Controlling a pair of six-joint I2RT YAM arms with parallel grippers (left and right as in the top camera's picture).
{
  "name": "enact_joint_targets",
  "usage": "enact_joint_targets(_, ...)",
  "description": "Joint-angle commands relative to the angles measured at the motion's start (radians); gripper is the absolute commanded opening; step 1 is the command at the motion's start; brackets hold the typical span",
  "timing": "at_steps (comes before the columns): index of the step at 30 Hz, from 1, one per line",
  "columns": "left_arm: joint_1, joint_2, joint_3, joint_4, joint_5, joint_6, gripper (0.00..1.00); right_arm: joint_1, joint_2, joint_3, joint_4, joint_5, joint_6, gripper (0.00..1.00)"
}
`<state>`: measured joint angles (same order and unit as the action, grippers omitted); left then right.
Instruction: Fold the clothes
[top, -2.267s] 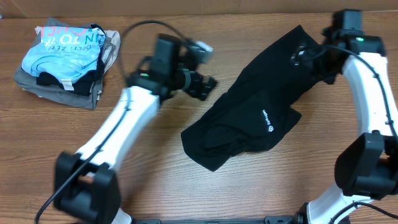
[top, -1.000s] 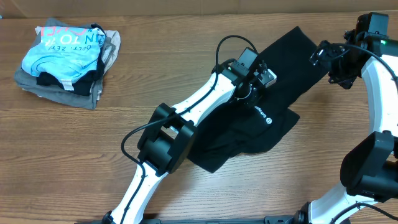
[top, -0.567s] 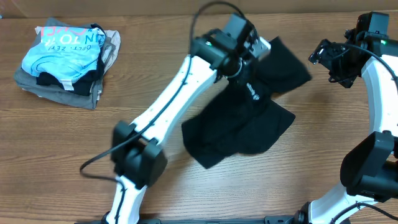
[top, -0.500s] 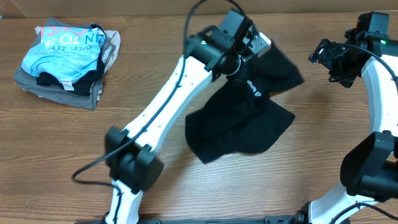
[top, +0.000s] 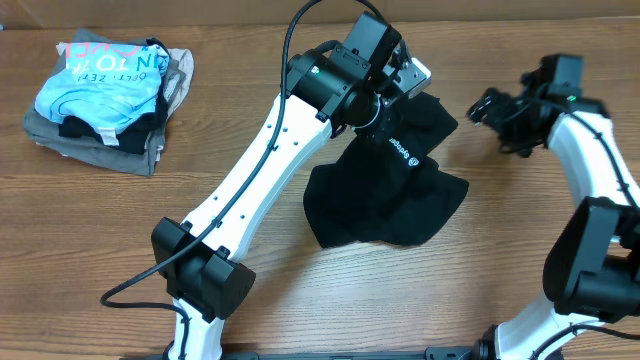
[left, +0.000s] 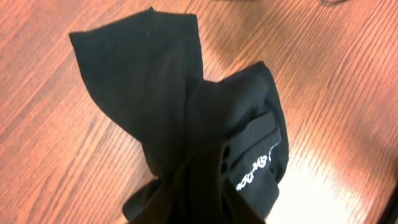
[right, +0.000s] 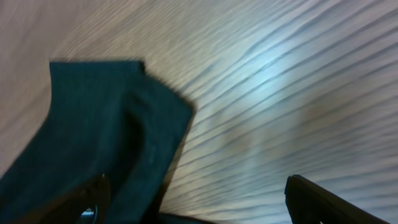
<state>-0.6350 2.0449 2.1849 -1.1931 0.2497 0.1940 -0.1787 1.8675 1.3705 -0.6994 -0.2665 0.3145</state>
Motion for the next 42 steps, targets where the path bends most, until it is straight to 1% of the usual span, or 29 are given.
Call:
enact_joint_targets(1, -0.007, -0.015, 0.016, -0.019, 0.005, 0.000, 0.25, 0.041, -0.008, -0.058, 0.065, -0.042, 0.002, 0.93)
enact_joint_targets(4, -0.007, -0.015, 0.016, -0.040, 0.005, 0.000, 0.26, 0.085, -0.008, -0.113, 0.151, -0.040, 0.005, 0.89)
enact_joint_targets(6, -0.007, -0.015, 0.016, -0.049, 0.005, 0.000, 0.25, 0.115, -0.006, -0.150, 0.210, -0.014, 0.038, 0.88)
enact_joint_targets(7, -0.007, -0.015, 0.016, -0.053, 0.005, 0.000, 0.17, 0.126, -0.005, -0.163, 0.232, 0.002, 0.049, 0.88)
enact_joint_targets(8, -0.007, -0.015, 0.016, -0.060, 0.005, 0.000, 0.04, 0.136, -0.005, -0.176, 0.252, 0.021, 0.059, 0.88)
enact_joint_targets(16, -0.007, -0.015, 0.016, -0.093, 0.004, 0.000, 0.04, 0.156, -0.003, -0.187, 0.301, 0.068, 0.061, 0.87)
enact_joint_targets(20, -0.007, -0.015, 0.016, -0.098, 0.005, 0.000, 0.04, 0.158, 0.019, -0.187, 0.346, 0.068, 0.061, 0.78)
enact_joint_targets(22, -0.006, -0.015, 0.016, -0.105, 0.004, 0.000, 0.04, 0.159, 0.044, -0.187, 0.360, 0.067, 0.061, 0.76)
enact_joint_targets(30, -0.005, -0.015, 0.016, -0.115, 0.002, 0.000, 0.04, 0.162, 0.138, -0.187, 0.385, 0.064, 0.084, 0.73)
enact_joint_targets(32, -0.005, -0.015, 0.016, -0.114, 0.002, 0.000, 0.04, 0.167, 0.153, -0.187, 0.398, 0.064, 0.084, 0.69)
enact_joint_targets(35, -0.005, -0.014, 0.014, -0.114, 0.001, 0.000, 0.04, 0.185, 0.175, -0.187, 0.430, 0.063, 0.084, 0.62)
enact_joint_targets(36, -0.005, -0.014, 0.011, -0.112, 0.001, 0.000, 0.04, 0.194, 0.185, -0.187, 0.444, 0.064, 0.084, 0.58)
enact_joint_targets(37, -0.005, -0.014, 0.010, -0.112, 0.000, 0.000, 0.04, 0.202, 0.190, -0.187, 0.453, 0.064, 0.084, 0.45)
enact_joint_targets(38, -0.005, -0.013, 0.010, -0.113, -0.006, 0.000, 0.04, 0.212, 0.199, -0.187, 0.465, 0.063, 0.084, 0.17)
enact_joint_targets(39, -0.005, -0.012, 0.010, -0.114, -0.016, 0.000, 0.04, 0.219, 0.200, -0.187, 0.468, 0.063, 0.085, 0.04)
enact_joint_targets(42, -0.005, -0.012, 0.010, -0.114, -0.025, 0.001, 0.04, 0.229, 0.194, -0.177, 0.461, 0.059, 0.090, 0.04)
